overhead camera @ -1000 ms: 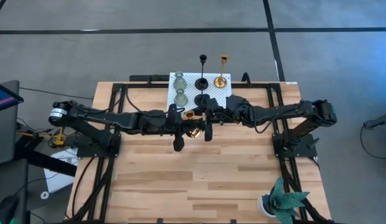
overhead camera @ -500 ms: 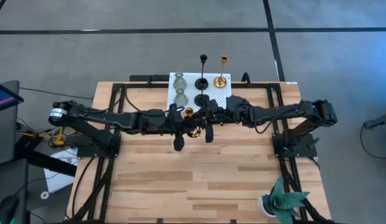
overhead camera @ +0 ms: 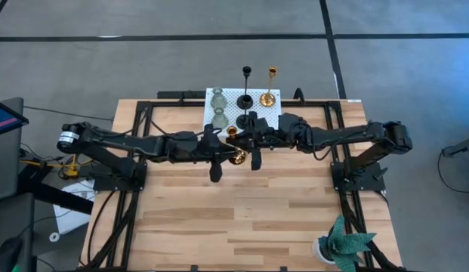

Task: Pick & Place candle stick holders
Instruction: Align the golden candle holder with the golden candle holder on the shelf

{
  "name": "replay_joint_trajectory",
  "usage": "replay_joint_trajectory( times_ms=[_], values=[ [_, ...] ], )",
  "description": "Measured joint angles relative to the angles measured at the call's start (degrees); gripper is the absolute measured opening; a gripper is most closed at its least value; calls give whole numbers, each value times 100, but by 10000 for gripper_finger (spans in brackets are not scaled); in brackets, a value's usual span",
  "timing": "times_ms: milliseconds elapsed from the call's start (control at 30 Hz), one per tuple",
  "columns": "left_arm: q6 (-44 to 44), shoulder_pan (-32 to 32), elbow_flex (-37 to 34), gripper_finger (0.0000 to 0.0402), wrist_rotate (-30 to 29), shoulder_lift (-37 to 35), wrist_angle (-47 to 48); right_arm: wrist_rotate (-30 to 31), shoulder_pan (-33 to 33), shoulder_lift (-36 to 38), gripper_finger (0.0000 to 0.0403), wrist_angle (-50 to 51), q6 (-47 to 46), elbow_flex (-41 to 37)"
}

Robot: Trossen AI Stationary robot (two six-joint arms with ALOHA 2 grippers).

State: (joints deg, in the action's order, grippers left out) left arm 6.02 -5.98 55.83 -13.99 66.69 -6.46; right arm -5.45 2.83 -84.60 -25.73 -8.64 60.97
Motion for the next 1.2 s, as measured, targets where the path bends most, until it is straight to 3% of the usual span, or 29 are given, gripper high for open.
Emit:
replay_joint_trajectory(
  times_ms=[300, 667, 1200],
  values=[
    [5, -2, -2, 85, 8, -438, 91, 576, 35, 274, 2, 448, 439, 4],
    [17, 0, -7, 86, 10, -938, 799, 1481, 35, 1154, 2, 1618, 884, -36],
    [20, 0, -7, 86, 10, -1016, 800, 2674, -211, 1997, 1, 3195, 965, -31]
  ],
)
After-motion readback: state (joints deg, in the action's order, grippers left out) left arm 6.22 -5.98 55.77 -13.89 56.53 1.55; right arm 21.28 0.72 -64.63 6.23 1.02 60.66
